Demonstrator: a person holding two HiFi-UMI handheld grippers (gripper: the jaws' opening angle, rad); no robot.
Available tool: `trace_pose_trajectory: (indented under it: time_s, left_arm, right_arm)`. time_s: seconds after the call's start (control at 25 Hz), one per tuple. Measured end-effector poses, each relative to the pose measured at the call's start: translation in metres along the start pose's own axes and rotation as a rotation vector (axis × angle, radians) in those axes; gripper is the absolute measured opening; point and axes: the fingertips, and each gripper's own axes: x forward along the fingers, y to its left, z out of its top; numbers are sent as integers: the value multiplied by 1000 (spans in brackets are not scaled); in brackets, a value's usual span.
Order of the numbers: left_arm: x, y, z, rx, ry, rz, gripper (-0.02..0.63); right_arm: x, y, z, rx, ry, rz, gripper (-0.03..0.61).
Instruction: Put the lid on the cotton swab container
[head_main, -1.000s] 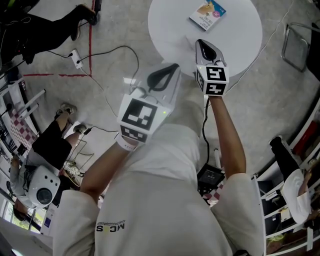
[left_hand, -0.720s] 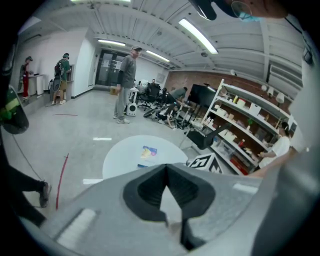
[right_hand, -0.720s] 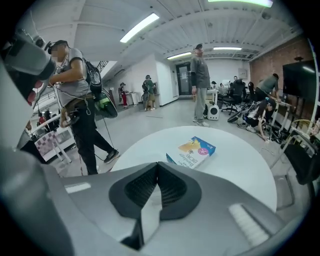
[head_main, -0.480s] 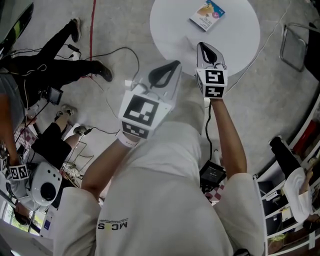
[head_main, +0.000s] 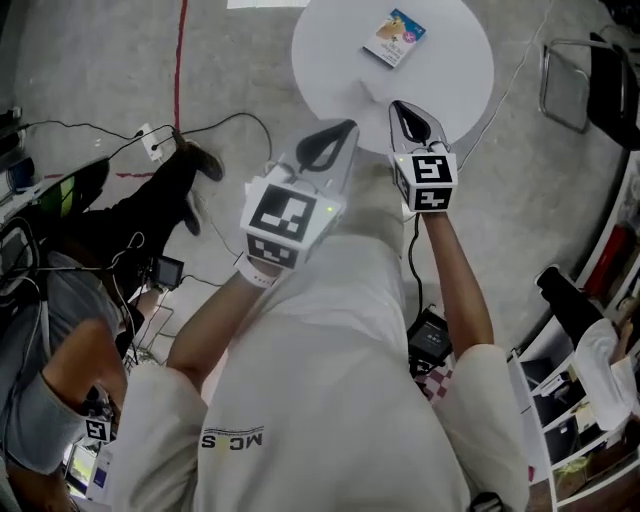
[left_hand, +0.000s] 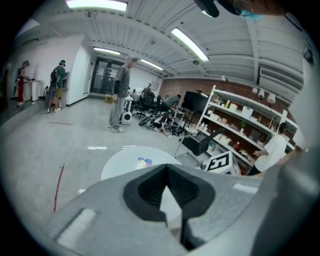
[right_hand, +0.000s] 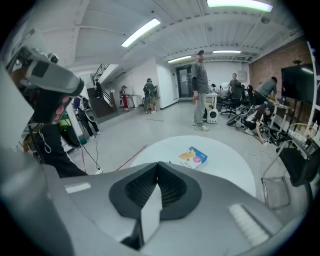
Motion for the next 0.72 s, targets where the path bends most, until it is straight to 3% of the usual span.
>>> trace_pose_trajectory:
  time_s: [0.72]
  left_arm:
    - [-70,-53,42,32,-150,-107,0]
  right_arm:
    - [-151,56,100,-80,-179,-25,-2]
